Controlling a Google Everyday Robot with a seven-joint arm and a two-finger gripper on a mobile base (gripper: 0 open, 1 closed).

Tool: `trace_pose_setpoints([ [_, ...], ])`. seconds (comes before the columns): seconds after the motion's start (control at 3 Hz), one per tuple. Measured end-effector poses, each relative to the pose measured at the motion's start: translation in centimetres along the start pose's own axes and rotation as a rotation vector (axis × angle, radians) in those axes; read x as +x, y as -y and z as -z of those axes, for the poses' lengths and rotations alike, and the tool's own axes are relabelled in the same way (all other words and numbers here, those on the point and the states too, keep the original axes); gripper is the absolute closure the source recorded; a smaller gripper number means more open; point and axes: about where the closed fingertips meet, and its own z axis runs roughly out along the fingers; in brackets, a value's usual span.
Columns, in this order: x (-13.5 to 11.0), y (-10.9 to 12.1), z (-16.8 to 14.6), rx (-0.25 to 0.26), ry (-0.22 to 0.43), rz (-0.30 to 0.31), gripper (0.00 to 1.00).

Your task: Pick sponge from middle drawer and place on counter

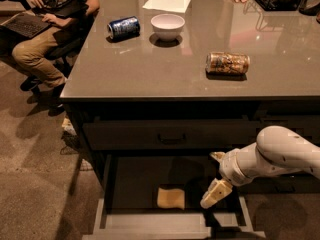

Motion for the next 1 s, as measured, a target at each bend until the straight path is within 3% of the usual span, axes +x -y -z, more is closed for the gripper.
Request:
trace_pose_setpoints([
  [0.67, 2.5, 1.4, -5.8, -0.022, 0.009, -0.001, 0.00],
  [1.0, 2.7, 1.8, -8.8, -0.012, 0.018, 0.040, 0.00],
])
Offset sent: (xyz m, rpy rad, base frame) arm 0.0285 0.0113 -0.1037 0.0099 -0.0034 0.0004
